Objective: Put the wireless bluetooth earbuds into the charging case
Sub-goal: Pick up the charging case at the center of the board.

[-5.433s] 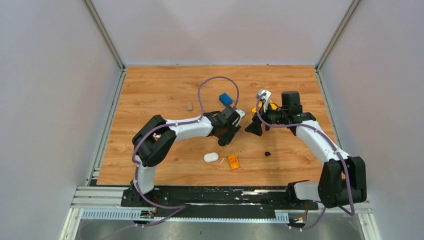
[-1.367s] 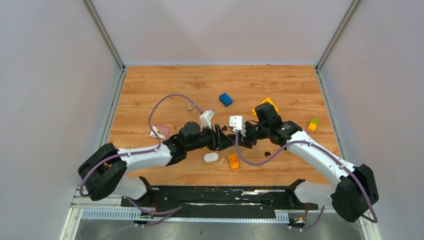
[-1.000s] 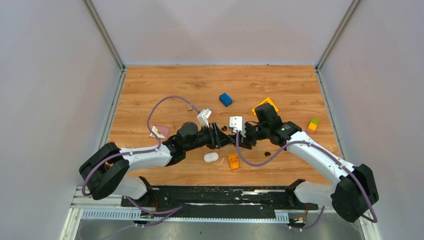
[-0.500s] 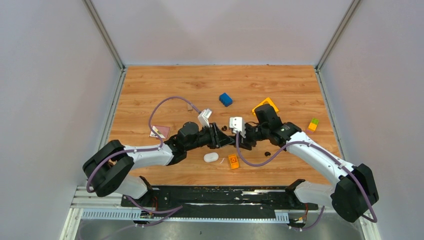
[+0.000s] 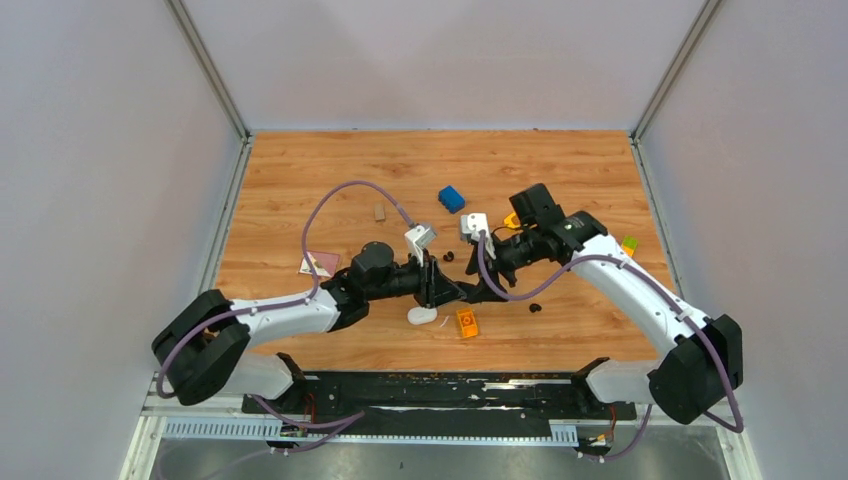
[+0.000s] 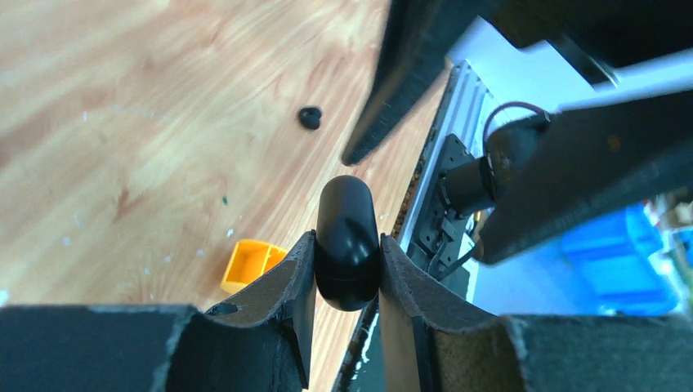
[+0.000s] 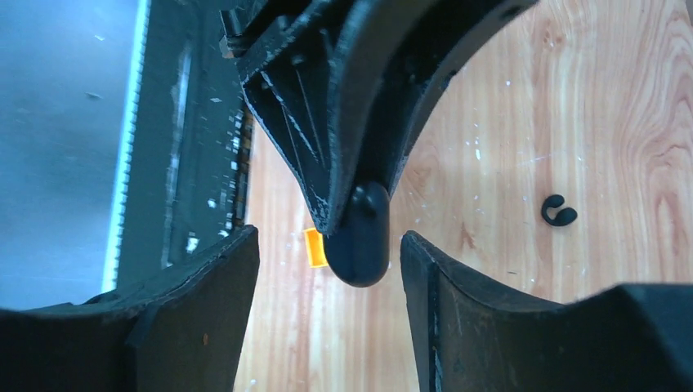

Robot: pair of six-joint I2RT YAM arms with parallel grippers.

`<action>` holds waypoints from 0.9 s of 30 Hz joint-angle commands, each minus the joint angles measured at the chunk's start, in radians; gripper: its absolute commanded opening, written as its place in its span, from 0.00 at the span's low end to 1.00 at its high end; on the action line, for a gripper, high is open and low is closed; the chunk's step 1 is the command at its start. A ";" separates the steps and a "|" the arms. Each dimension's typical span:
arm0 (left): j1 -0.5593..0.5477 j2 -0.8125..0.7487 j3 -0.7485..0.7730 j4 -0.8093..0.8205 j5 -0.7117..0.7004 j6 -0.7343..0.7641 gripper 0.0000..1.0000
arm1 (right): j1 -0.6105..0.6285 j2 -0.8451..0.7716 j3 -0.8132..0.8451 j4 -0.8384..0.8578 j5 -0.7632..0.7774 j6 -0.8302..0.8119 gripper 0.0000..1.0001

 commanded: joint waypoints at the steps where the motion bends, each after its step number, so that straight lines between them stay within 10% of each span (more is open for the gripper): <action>1: -0.010 -0.146 -0.008 0.065 0.104 0.263 0.20 | -0.038 0.029 0.154 -0.317 -0.201 -0.077 0.64; 10: -0.029 -0.245 -0.061 0.149 0.152 0.420 0.19 | -0.037 -0.053 0.080 -0.284 -0.216 -0.018 0.60; 27: -0.029 -0.052 -0.137 0.586 0.196 0.243 0.18 | -0.037 0.028 0.150 -0.290 -0.194 0.019 0.39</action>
